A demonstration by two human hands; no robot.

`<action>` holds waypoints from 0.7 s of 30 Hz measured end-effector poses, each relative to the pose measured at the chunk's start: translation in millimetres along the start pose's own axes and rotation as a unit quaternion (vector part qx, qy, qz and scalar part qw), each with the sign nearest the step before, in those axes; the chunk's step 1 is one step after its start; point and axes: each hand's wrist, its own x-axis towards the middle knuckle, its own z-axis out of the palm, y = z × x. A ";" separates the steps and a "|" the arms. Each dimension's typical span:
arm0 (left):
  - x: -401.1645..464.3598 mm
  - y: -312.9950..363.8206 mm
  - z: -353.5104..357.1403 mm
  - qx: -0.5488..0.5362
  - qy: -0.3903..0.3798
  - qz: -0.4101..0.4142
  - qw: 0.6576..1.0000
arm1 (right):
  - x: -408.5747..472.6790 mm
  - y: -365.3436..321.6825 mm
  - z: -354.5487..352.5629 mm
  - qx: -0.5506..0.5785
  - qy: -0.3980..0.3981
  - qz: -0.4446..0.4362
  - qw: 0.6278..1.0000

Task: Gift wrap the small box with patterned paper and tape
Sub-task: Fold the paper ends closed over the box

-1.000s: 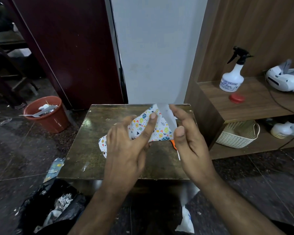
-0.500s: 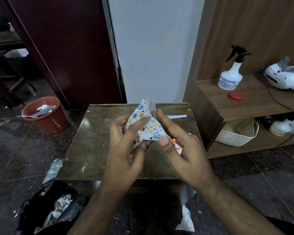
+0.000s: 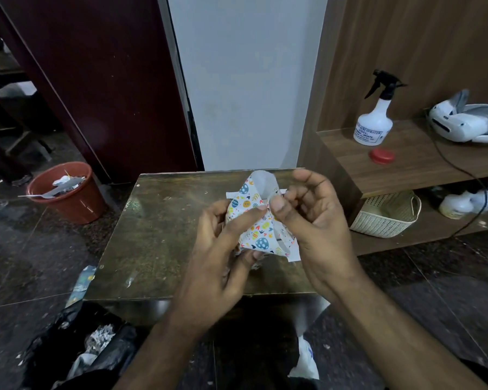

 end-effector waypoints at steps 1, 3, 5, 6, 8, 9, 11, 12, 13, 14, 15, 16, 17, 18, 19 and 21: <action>0.4 0.2 -0.4 -0.006 -0.002 0.002 1.000 | 1.0 0.6 -2.4 -0.003 -0.004 0.018 1.000; 0.8 0.1 -2.6 -0.007 -0.010 0.005 1.000 | 2.5 -2.0 -8.9 0.004 -0.050 0.079 0.996; -0.7 0.9 -3.6 0.002 -0.029 0.013 1.000 | 3.4 -8.0 -15.2 0.014 -0.140 0.149 0.979; -1.8 0.7 -3.6 0.010 -0.038 0.017 0.999 | 3.1 -10.4 -16.9 0.017 -0.177 0.172 0.969; -2.4 0.4 -3.8 0.023 -0.048 0.017 0.998 | 1.7 -12.2 -16.8 0.015 -0.199 0.182 0.963; -1.9 0.4 -4.2 0.023 -0.047 0.016 0.998 | 1.2 -12.5 -15.5 0.012 -0.191 0.176 0.966; -1.0 1.1 -5.1 0.011 -0.038 0.016 0.999 | 0.6 -10.6 -14.1 0.012 -0.175 0.162 0.971; -0.5 1.3 -5.5 0.001 -0.033 0.017 0.999 | 0.4 -10.0 -13.3 0.013 -0.170 0.156 0.973; -0.2 1.7 -5.7 -0.009 -0.028 0.018 0.999 | 0.0 -9.7 -12.5 0.014 -0.165 0.151 0.975; 0.0 2.2 -5.6 -0.017 -0.025 0.018 0.999 | -0.5 -9.7 -11.8 0.019 -0.158 0.147 0.976; 0.3 2.3 -5.2 -0.022 -0.023 0.016 0.999 | -0.9 -10.1 -10.9 0.026 -0.146 0.147 0.978; 0.4 2.1 -5.0 -0.024 -0.023 0.013 0.999 | -1.5 -10.6 -9.1 0.035 -0.133 0.150 0.979; 0.4 2.0 -4.9 -0.021 -0.026 0.012 0.999 | -1.8 -11.4 -7.5 0.044 -0.122 0.157 0.979; 0.5 2.0 -4.9 -0.015 -0.031 0.012 0.999 | -2.0 -11.8 -6.3 0.046 -0.114 0.162 0.979; 0.1 1.8 -5.1 -0.007 -0.039 0.013 0.999 | -2.1 -12.4 -5.5 0.042 -0.108 0.163 0.980; -1.1 1.0 -5.5 0.008 -0.059 0.015 0.998 | -1.5 -13.1 -5.8 0.028 -0.108 0.157 0.981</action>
